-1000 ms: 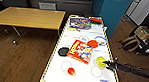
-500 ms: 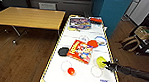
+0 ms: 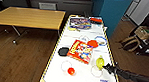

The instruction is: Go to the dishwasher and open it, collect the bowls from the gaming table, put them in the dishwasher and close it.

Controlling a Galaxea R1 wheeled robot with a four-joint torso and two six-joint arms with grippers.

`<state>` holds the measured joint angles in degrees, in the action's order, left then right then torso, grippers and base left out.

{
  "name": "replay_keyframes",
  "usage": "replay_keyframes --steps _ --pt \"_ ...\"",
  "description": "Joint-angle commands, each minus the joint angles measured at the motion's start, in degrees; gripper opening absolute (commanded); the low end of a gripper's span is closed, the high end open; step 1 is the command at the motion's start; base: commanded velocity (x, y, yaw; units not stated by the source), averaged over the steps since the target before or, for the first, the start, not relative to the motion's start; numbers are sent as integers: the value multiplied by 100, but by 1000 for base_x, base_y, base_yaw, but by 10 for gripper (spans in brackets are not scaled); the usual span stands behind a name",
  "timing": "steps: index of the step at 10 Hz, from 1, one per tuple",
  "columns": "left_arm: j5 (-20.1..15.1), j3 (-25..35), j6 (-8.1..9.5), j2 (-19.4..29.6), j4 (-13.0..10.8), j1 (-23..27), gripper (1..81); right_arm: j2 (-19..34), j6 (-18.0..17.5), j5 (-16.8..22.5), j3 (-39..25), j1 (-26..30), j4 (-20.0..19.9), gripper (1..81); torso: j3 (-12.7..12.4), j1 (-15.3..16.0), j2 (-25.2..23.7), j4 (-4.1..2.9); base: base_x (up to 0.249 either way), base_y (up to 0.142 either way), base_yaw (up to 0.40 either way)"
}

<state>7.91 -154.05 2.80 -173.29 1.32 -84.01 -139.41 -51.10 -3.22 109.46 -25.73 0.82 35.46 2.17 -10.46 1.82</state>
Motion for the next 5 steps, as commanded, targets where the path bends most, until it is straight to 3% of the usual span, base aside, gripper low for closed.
replay_keyframes --steps 1,4,5 --pt "-431 42 -17 -4 35 -95 811 778 -14 -285 -784 765 -29 10 0 0 0 0 0 0 0" --pt "-422 42 -26 -83 -8 -68 811 2342 -66 -50 -2383 1476 -20 10 0 0 0 0 0 0 0" --pt "-413 42 -26 -119 -35 -68 811 2820 -75 471 -2887 1741 15 10 0 0 0 0 0 0 0"
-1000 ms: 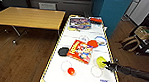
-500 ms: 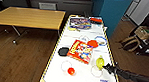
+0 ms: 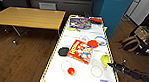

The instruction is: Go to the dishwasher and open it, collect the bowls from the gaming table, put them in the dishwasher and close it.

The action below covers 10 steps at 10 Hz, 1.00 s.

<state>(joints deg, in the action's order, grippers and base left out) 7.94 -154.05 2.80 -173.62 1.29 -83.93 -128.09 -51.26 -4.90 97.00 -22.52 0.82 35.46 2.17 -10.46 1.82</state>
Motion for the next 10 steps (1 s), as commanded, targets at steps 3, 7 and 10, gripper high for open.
replay_keyframes --steps 3,7,10 --pt "-372 42 -34 -94 -33 -75 811 3164 -42 1439 -2925 1326 498 10 0 0 0 0 0 0 0" --pt "-354 103 -60 -112 -50 -67 811 4761 2 1430 -3732 278 1105 10 0 0 0 0 0 0 0" --pt "-328 165 -61 -120 -51 -50 811 4939 90 221 -3594 -1712 1666 10 -2 0 0 0 0 0 0"
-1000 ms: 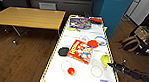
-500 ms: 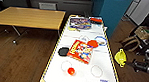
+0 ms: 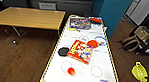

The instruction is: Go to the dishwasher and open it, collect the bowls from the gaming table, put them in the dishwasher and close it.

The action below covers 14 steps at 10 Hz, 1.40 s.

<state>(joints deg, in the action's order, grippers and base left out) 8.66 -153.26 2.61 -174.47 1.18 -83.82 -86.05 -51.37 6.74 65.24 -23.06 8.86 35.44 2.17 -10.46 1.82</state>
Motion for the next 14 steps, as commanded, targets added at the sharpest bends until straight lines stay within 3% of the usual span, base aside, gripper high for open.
replay_keyframes --steps 1,3,6,10,11,14 --pt "-391 129 -50 -35 -48 -60 811 623 110 -1444 -234 -2376 968 10 0 0 0 0 0 0 0" --pt "-391 129 -50 -27 -39 -51 811 151 136 -2679 316 -3696 1100 10 0 0 -2 0 0 0 0" --pt "-391 129 -50 -27 -48 -42 811 -616 127 -3888 1312 -4937 1135 10 0 0 -2 -2 0 0 0" --pt "-374 407 -58 164 -56 -16 811 -1222 136 -4198 1919 -5582 1328 10 0 -2 -2 -2 0 0 0" --pt "-304 888 -50 453 -100 1 811 -1441 136 -4207 2120 -5714 1381 10 0 -2 -2 -2 0 0 0" --pt "-162 3725 -67 2143 -109 193 811 -2352 259 -4331 2961 -6091 1399 10 0 -2 -2 -2 0 0 0"
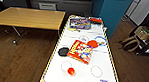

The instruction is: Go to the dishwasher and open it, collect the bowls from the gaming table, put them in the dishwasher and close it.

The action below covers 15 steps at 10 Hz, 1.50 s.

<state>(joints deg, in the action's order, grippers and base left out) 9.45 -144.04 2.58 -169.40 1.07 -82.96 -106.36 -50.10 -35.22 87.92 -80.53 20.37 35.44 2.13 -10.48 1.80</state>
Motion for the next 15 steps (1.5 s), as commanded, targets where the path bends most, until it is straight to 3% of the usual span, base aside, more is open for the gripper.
replay_keyframes --steps 1,4,8,12,13,15 --pt "-155 3537 -74 2127 -107 222 811 -624 158 -143 1014 -432 257 10 0 0 0 0 0 0 0" --pt "267 5196 -91 3512 -117 573 811 -1396 168 -170 1760 -644 450 10 -2 0 0 0 0 0 0" --pt "391 6457 -65 4817 -116 1003 811 -1838 159 -257 2202 -758 547 10 -2 0 0 0 0 0 0" --pt "426 7582 22 5872 -37 1848 811 -2145 159 -354 2570 -803 626 10 -2 0 0 0 0 0 0" --pt "426 7874 216 6075 -37 2041 811 -2304 159 -345 2738 -803 705 10 -2 0 0 0 0 0 0" --pt "418 8408 959 6400 -37 2550 811 -2602 107 -319 3027 -768 1029 10 -2 0 0 0 0 0 0"
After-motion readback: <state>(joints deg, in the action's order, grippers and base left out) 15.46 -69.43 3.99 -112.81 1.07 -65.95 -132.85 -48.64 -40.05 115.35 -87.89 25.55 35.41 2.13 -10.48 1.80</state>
